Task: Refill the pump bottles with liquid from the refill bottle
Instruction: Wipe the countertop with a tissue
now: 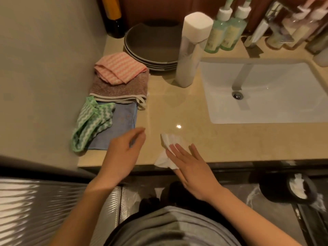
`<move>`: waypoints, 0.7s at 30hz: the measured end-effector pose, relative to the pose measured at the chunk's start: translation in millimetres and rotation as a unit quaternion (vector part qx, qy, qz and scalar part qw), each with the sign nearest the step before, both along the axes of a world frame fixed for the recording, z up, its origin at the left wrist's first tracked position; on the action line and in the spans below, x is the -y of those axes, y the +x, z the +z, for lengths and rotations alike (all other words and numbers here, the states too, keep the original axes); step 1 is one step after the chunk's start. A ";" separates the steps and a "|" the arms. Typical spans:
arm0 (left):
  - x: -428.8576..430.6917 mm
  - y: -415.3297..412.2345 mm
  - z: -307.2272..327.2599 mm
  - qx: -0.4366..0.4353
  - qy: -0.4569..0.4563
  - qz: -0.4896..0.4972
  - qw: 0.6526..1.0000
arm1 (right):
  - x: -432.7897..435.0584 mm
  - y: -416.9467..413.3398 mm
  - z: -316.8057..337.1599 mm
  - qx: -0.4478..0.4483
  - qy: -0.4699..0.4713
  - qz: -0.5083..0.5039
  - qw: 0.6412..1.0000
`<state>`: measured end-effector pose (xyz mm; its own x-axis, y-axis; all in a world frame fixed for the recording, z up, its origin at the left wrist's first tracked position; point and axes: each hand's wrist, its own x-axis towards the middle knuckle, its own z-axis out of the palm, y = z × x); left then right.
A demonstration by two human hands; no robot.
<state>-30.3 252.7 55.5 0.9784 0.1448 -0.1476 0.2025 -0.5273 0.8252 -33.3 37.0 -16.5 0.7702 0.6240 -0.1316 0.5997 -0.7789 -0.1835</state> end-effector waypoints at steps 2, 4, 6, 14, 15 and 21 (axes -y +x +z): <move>-14.8 23.5 -19.8 0.054 0.114 -0.034 0.991 | 21.0 -1.5 2.4 -0.010 -0.013 0.003 1.000; -27.8 43.8 -39.9 0.008 0.194 -0.072 0.978 | 42.6 0.7 5.6 -0.016 -0.030 -0.024 0.999; -35.5 51.5 -59.9 -0.063 0.217 -0.112 0.968 | 59.6 8.2 11.8 -0.020 -0.042 -0.065 0.997; -33.7 54.4 -72.0 -0.112 0.255 -0.149 0.949 | 12.4 62.1 14.9 -0.002 -0.061 -0.193 0.979; -33.6 55.7 -69.5 -0.118 0.228 -0.152 0.955 | -5.4 64.3 15.3 -0.005 -0.065 -0.193 0.979; -39.1 59.1 -69.4 -0.131 0.143 -0.150 0.969 | -97.6 27.8 8.0 -0.023 -0.046 -0.037 0.998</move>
